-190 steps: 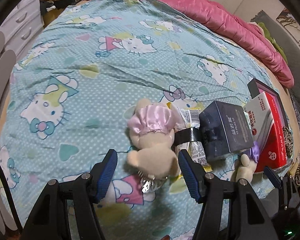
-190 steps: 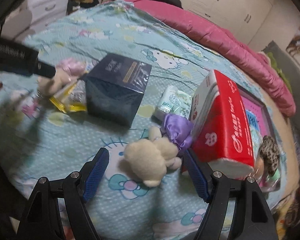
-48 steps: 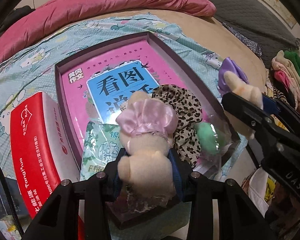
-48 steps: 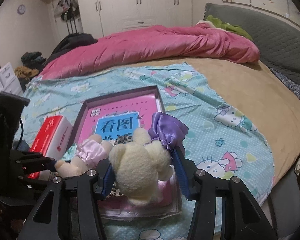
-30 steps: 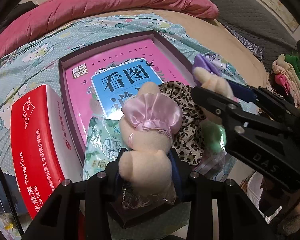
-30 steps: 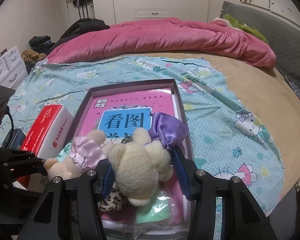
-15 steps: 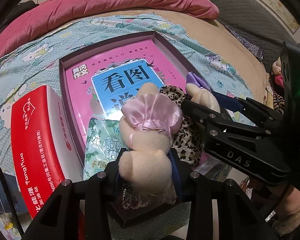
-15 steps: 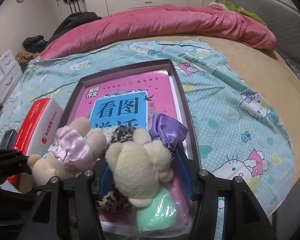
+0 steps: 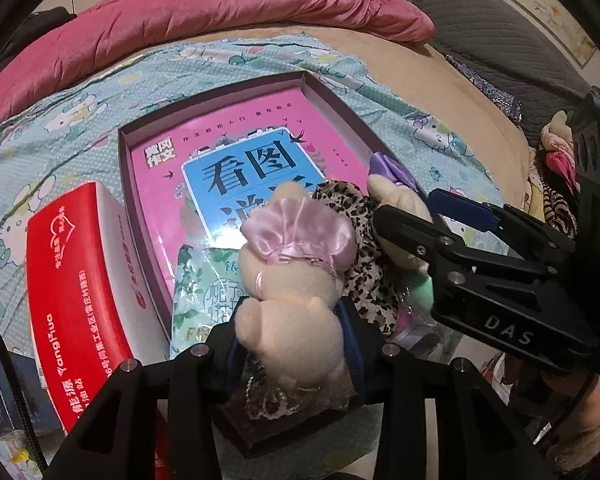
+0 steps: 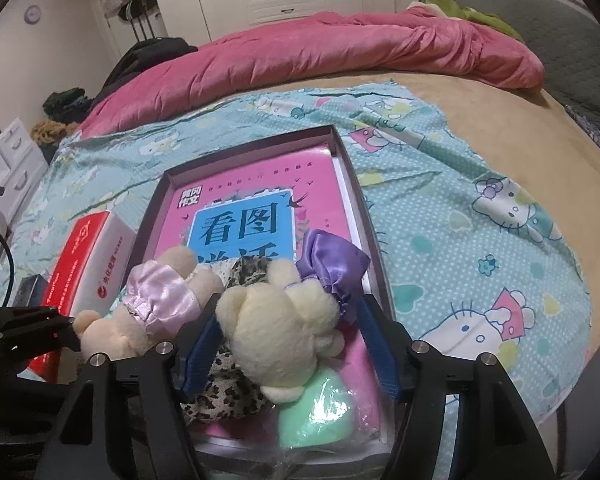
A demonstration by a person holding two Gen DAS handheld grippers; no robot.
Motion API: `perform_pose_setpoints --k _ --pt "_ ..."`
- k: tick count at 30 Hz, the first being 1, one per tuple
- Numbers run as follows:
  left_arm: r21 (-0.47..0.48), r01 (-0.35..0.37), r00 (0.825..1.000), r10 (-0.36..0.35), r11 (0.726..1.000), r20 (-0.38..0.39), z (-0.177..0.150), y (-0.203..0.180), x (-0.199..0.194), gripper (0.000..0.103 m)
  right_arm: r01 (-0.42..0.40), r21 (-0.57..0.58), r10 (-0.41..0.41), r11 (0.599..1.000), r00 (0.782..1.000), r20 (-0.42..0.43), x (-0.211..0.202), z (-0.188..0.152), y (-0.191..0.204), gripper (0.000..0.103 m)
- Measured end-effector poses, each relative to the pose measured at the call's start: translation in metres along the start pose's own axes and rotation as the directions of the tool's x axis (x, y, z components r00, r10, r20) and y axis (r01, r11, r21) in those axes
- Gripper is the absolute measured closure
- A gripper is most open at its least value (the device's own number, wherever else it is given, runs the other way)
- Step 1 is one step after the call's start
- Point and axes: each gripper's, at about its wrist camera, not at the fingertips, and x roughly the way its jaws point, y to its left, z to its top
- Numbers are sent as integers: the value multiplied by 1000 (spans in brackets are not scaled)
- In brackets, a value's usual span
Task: Organize soft objects
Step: 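Lower the plush onto the book and open the left tool while the right tool releases the teddy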
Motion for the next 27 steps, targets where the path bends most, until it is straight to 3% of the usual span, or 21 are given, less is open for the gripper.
perform_pose_setpoints --k 5,11,27 --pt "13 -12 1000 12 1000 19 1 -3 -5 59 25 7 -25 1000 999 29 -14 -2 -1 29" --pt "11 -24 999 24 1000 27 1 0 -11 51 42 20 -43 999 998 49 -28 -5 -3 28" --pt "1 -52 996 52 999 75 -1 2 -43 45 105 35 -107 994 991 81 -58 -16 -2 26"
